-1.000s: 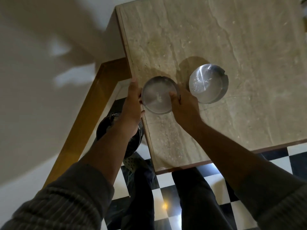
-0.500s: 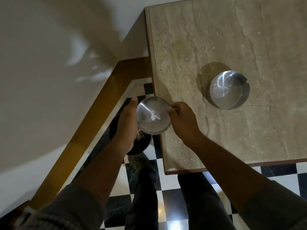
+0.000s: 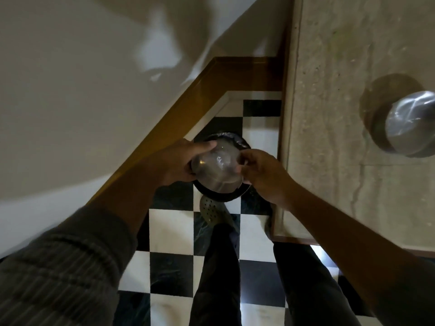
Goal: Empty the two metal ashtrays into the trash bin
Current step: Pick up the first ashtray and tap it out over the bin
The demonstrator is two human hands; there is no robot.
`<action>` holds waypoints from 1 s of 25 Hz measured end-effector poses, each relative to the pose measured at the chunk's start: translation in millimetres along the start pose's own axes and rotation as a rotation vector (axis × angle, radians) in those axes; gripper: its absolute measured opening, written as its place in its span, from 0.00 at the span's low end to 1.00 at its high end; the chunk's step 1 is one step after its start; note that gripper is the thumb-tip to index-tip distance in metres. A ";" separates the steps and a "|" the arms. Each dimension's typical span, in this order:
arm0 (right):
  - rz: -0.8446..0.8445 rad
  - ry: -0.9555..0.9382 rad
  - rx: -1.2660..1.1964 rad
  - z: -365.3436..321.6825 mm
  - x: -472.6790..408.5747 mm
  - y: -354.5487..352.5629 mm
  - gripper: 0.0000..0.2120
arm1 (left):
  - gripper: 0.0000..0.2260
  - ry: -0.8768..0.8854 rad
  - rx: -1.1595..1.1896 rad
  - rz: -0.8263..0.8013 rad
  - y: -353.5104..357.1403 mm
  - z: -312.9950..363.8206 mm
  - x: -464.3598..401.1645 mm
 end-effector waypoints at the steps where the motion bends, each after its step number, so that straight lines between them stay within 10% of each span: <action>1: -0.002 -0.069 0.133 -6.2 -3.4 5.0 0.04 | 0.24 0.009 -0.073 -0.064 -5.6 -5.3 -4.4; 6: -0.050 -0.447 0.508 -32.1 -7.6 36.8 0.20 | 0.47 -0.161 0.039 -0.385 1.1 -41.9 -29.8; 14: -0.075 -0.647 0.778 -27.5 -12.6 59.8 0.21 | 0.40 -0.028 -0.237 -0.414 21.3 -53.3 -59.7; 25: 0.022 -0.648 0.910 -10.3 2.0 38.3 0.44 | 0.63 0.615 -1.027 0.211 4.3 1.8 -57.0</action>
Point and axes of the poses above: each hand's wrist, its own x-axis away from the middle knuckle, its own y-axis out of the palm, z = x × y, the point moved 10 cm from there along -x, towards the middle knuckle, and after that the axes turned 3 degrees about y, right-handed, at the moved point
